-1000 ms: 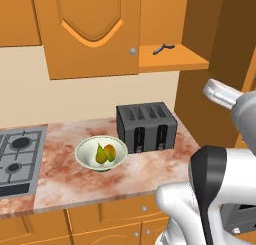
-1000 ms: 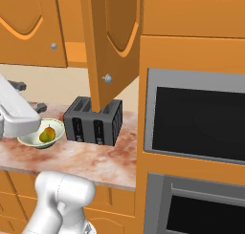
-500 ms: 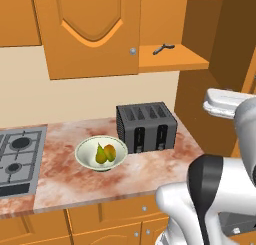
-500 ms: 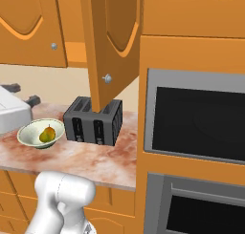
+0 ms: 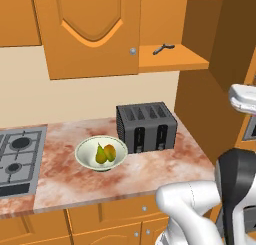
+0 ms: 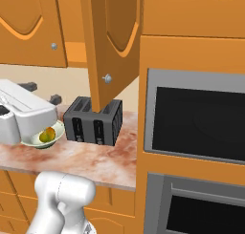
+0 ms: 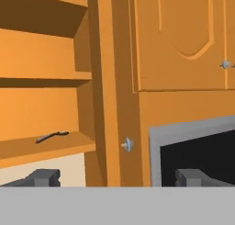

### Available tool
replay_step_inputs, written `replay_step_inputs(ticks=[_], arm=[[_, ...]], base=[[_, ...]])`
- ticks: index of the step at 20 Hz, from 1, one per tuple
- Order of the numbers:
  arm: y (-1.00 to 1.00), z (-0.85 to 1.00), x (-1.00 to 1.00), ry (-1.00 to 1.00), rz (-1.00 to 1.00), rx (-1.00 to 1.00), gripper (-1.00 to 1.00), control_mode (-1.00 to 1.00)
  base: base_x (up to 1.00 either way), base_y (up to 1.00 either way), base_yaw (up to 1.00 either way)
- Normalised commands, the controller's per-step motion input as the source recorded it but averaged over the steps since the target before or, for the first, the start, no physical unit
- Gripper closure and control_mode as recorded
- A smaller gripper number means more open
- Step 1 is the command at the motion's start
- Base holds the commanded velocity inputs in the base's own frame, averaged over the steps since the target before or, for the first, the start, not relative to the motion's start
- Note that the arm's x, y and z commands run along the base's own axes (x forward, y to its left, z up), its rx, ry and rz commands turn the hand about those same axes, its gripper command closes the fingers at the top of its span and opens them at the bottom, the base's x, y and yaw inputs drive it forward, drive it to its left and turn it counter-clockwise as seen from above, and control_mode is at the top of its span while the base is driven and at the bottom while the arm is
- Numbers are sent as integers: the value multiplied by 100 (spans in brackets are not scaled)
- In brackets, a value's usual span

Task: Open the cabinet. Pick the mango and pear from the cabinet and place them into the bowl. Then close the cabinet.

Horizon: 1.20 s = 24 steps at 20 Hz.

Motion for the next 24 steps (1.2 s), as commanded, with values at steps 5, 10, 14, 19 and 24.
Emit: replay_step_inputs(ticks=[5,10,14,19,24], arm=[[-52,-1,11,-2,8,0,-100,-100],[-14,-18,34,-5,8,-1,-100,-100],[14,-21,41,-9,1,-2,-100,-100],[5,-9,46,-3,0,-1,-100,-100],[-8,-7,54,0,3,0,-100,-100]], base=[[0,0,0],[0,0,0],[0,0,0],[0,0,0],[0,0,0]])
